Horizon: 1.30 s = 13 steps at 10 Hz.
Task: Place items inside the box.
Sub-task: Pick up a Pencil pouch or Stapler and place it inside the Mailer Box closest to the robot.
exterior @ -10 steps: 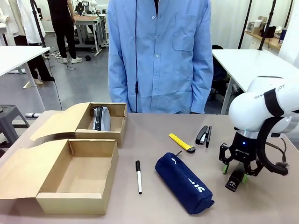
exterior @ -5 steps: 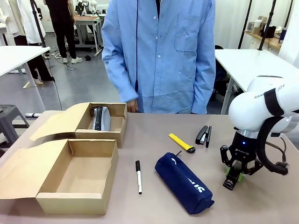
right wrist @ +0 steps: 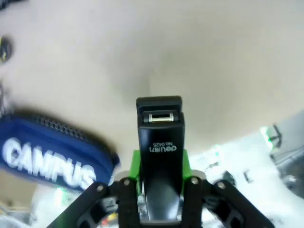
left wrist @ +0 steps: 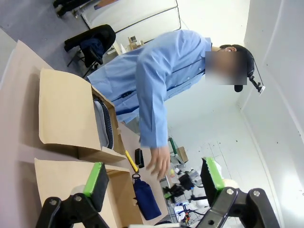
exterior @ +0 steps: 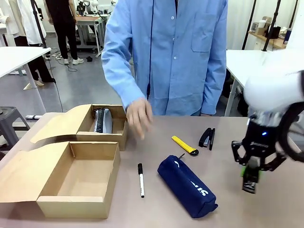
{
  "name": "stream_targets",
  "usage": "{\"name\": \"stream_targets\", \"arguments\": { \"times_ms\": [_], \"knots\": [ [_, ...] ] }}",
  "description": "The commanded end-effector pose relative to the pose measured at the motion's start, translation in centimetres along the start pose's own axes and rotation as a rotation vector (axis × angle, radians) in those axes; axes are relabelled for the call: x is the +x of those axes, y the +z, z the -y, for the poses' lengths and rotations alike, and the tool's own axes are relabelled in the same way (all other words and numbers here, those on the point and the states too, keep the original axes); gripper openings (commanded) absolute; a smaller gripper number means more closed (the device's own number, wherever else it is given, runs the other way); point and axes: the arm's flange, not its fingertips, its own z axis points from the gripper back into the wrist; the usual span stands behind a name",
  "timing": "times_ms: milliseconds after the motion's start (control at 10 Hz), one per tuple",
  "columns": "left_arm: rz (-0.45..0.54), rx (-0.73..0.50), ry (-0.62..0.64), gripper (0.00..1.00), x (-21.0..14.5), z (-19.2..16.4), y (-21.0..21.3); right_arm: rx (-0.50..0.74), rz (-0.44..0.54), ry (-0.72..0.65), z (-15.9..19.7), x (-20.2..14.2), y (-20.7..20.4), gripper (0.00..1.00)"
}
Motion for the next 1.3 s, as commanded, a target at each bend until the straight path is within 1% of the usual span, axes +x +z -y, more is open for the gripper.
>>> {"name": "stream_targets", "arguments": {
  "times_ms": [0, 100, 200, 300, 400, 500, 600, 700, 800, 900, 1100, 1200],
  "knots": [
    [0.013, -0.018, -0.022, 1.0, 0.1, 0.0, -0.2, 0.014, -0.028, 0.167, 3.0, -4.6, 5.1, 0.0],
    [0.013, -0.018, -0.022, 1.0, 0.1, 0.0, -0.2, 0.049, 0.011, 0.214, 4.4, -5.7, 6.0, 0.0],
    [0.013, -0.018, -0.022, 1.0, 0.1, 0.0, -0.2, 0.101, -0.008, 0.296, 5.5, -5.7, 6.5, 0.0],
    [0.013, -0.018, -0.022, 1.0, 0.1, 0.0, -0.2, 0.174, -0.036, 0.282, 6.4, -4.2, 6.5, 0.0],
    [0.013, -0.018, -0.022, 1.0, 0.1, 0.0, -0.2, 0.023, 0.026, 0.219, 4.3, -6.9, 6.8, 0.0],
    [0.013, -0.018, -0.022, 1.0, 0.1, 0.0, -0.2, 0.076, 0.024, 0.256, 5.6, -6.7, 7.5, 0.37],
    [0.013, -0.018, -0.022, 1.0, 0.1, 0.0, -0.2, 0.117, -0.006, 0.35, 2.3, -5.7, 6.3, 0.37],
    [0.013, -0.018, -0.022, 1.0, 0.1, 0.0, -0.2, 0.112, 0.031, 0.421, -0.7, -6.2, 6.2, 0.37],
    [0.013, -0.018, -0.022, 1.0, 0.1, 0.0, -0.2, 0.105, 0.068, 0.489, -2.8, -6.9, 6.3, 0.37],
    [0.013, -0.018, -0.022, 1.0, 0.1, 0.0, -0.2, 0.105, 0.065, 0.49, -3.0, -6.8, 6.4, 0.37],
    [0.013, -0.018, -0.022, 1.0, 0.1, 0.0, -0.2, 0.077, -0.005, 0.445, 1.3, -5.0, 5.9, 0.37],
    [0.013, -0.018, -0.022, 1.0, 0.1, 0.0, -0.2, 0.028, -0.006, 0.431, 1.8, -4.9, 5.3, 0.37]
  ]
}}
